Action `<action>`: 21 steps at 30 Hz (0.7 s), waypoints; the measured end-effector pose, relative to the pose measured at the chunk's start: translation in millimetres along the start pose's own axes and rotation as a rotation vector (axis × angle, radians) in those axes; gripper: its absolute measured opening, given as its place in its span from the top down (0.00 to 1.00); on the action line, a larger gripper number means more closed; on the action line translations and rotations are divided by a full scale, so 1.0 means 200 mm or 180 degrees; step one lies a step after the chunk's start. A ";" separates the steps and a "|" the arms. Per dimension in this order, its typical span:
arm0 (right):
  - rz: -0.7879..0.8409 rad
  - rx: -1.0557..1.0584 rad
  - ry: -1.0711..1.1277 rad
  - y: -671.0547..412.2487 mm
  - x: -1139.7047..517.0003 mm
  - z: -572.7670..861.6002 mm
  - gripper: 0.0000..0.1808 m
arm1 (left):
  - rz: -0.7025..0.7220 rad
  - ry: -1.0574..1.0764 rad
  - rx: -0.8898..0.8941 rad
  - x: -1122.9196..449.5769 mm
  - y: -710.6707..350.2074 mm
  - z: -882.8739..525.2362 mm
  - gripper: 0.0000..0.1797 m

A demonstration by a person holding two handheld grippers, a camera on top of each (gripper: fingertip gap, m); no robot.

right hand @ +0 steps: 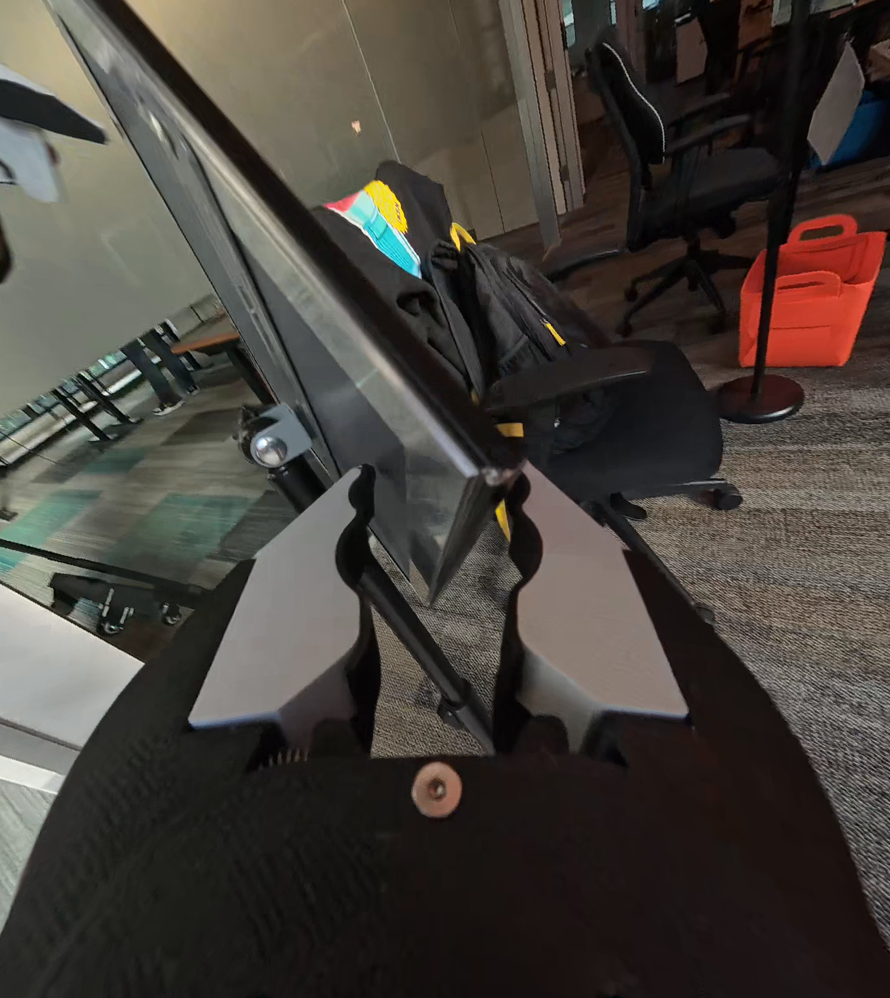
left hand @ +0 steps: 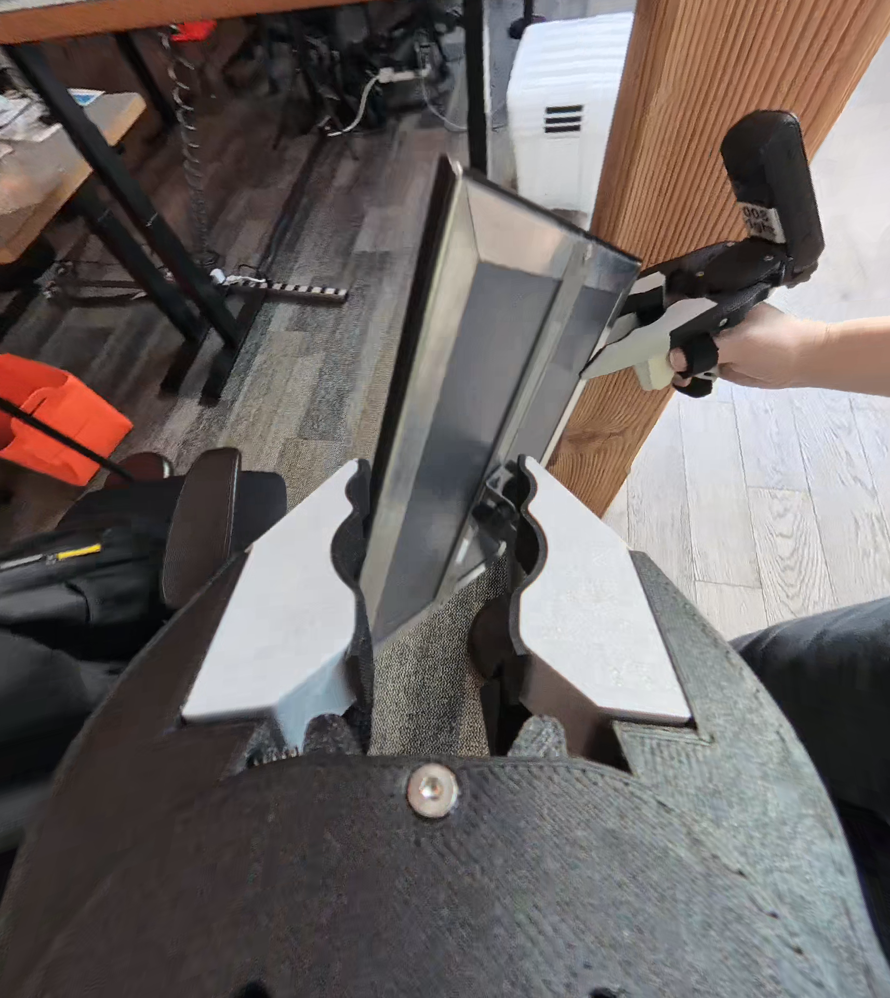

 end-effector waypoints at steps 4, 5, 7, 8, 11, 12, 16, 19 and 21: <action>-0.0117 -0.0072 -0.0212 -0.03 -0.01 0.00 0.81 | -0.0072 0.0650 -0.0146 -0.22 -0.11 -0.11 0.74; -0.0143 -0.0107 -0.0224 -0.03 0.00 0.00 0.81 | -0.0156 0.0776 -0.0205 -0.25 -0.10 -0.11 0.76; -0.0196 -0.0212 -0.0258 -0.04 0.00 0.00 0.83 | -0.0330 0.0971 -0.0288 -0.31 -0.05 -0.11 0.79; -0.0225 -0.0242 -0.0273 -0.04 0.00 -0.01 0.83 | -0.0418 0.1078 -0.0280 -0.33 -0.03 -0.10 0.81; -0.0291 -0.0293 -0.0202 -0.06 0.02 0.00 0.84 | -0.0393 0.1192 -0.0066 -0.38 0.02 -0.10 0.87; -0.0310 -0.0329 -0.0167 -0.07 0.02 -0.01 0.84 | -0.0302 0.1210 -0.0043 -0.37 0.03 -0.11 0.89; -0.0423 -0.0335 -0.0032 -0.11 0.00 -0.07 0.84 | 0.0090 0.1352 0.0096 -0.33 0.11 -0.13 0.91; -0.0529 -0.0214 0.0118 -0.16 -0.02 -0.13 0.84 | 0.0302 0.1475 0.0223 -0.29 0.17 -0.17 0.91; -0.0574 -0.0168 0.0265 -0.20 -0.03 -0.17 0.83 | 0.0454 0.1558 0.0303 -0.28 0.21 -0.20 0.92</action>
Point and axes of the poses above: each gripper's, where its closed fingertips meet, x back along the fingers, y out of its underside, z = x × y across the jaws, the point moved 8 cm from there along x, back along the fingers, and after that the axes turned 9 degrees about z, right-handed, at the moved point
